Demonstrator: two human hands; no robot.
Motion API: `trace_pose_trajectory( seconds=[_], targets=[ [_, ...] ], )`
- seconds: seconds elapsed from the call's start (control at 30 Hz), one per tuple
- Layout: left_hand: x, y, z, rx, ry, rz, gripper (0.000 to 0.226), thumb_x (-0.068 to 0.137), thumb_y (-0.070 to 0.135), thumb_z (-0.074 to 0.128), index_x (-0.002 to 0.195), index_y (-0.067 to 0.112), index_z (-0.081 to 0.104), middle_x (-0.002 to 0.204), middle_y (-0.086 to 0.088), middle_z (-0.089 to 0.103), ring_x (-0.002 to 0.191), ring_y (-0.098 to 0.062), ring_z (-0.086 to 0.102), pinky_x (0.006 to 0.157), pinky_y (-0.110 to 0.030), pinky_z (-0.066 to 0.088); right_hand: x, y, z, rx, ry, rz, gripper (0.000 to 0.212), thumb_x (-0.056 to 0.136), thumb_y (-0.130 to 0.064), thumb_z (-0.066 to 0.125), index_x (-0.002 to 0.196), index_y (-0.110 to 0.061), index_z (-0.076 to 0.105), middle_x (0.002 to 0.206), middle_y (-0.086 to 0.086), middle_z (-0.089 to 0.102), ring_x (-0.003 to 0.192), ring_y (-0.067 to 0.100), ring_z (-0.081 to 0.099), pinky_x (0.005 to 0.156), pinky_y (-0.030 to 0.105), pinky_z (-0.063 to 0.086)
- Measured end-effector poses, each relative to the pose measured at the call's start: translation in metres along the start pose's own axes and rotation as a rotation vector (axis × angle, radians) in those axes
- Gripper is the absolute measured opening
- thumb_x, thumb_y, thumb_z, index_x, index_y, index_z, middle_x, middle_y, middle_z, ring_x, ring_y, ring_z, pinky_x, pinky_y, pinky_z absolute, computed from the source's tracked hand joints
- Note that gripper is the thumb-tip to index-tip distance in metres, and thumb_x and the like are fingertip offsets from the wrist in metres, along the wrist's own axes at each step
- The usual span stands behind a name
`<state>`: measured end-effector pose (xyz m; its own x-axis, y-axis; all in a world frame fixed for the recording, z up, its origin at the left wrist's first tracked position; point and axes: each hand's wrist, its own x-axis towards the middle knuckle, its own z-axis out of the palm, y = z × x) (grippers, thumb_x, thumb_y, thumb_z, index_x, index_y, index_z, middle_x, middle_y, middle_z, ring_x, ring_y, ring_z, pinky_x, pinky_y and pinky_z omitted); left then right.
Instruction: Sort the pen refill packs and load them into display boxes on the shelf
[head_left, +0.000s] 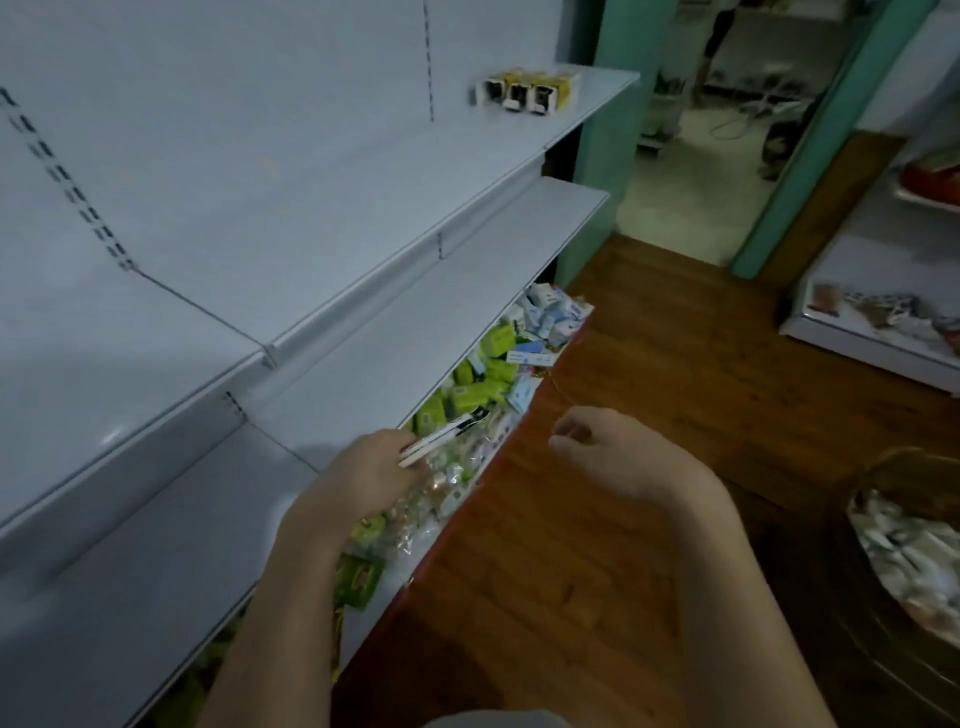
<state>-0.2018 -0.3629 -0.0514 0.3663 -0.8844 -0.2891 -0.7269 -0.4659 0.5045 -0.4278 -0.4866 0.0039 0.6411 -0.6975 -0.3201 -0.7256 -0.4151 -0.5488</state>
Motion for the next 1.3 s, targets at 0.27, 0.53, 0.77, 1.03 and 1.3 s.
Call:
trace_pose_trajectory(
  seconds=[0.27,0.53,0.77,1.03,1.3],
  targets=[
    [0.082,0.115,0.044,-0.274,0.154,0.080,0.026,0.101,0.031,0.050,0.077,0.023,0.055,0.069,-0.005,0.058,0.061,-0.020,0.056,0.057,-0.025,0.039,0.029,0.105,-0.042,0.112,0.040,0.034,0.027,0.101,-0.034,0.050,0.122,-0.022,0.061,0.114,-0.003,0.063,0.102,0.012,0.056,0.088,0.031,0.049],
    [0.212,0.165,0.049,-0.638,0.112,0.058,0.034,0.098,0.044,0.052,0.070,0.025,0.053,0.051,0.011,0.043,0.048,-0.012,0.042,0.057,-0.029,0.035,0.135,0.168,-0.099,0.108,-0.037,0.157,0.029,0.100,-0.039,0.050,0.125,-0.024,0.058,0.118,-0.006,0.059,0.107,0.013,0.056,0.086,0.027,0.046],
    [0.358,0.232,0.022,-0.800,0.064,0.177,0.033,0.097,0.040,0.055,0.066,0.029,0.050,0.053,0.010,0.036,0.049,-0.013,0.035,0.053,-0.031,0.028,0.227,0.191,-0.194,0.107,0.159,0.250,0.023,0.101,-0.041,0.048,0.119,-0.031,0.058,0.106,-0.014,0.056,0.086,0.001,0.053,0.073,0.022,0.048],
    [0.498,0.316,0.018,-0.865,0.030,0.220,0.029,0.098,0.036,0.054,0.075,0.020,0.053,0.054,0.007,0.036,0.052,-0.014,0.034,0.056,-0.035,0.031,0.313,0.245,-0.289,0.100,-0.013,0.344,0.034,0.100,-0.046,0.047,0.129,-0.028,0.054,0.126,-0.003,0.058,0.105,0.017,0.054,0.089,0.032,0.048],
    [0.621,0.401,0.010,-0.810,0.169,0.211,0.028,0.099,0.031,0.053,0.075,0.017,0.050,0.056,0.000,0.035,0.053,-0.019,0.034,0.056,-0.036,0.032,0.440,0.320,-0.399,-0.024,-0.074,0.186,0.038,0.101,-0.043,0.047,0.133,-0.024,0.053,0.133,0.000,0.057,0.113,0.019,0.056,0.089,0.031,0.046]
  ],
)
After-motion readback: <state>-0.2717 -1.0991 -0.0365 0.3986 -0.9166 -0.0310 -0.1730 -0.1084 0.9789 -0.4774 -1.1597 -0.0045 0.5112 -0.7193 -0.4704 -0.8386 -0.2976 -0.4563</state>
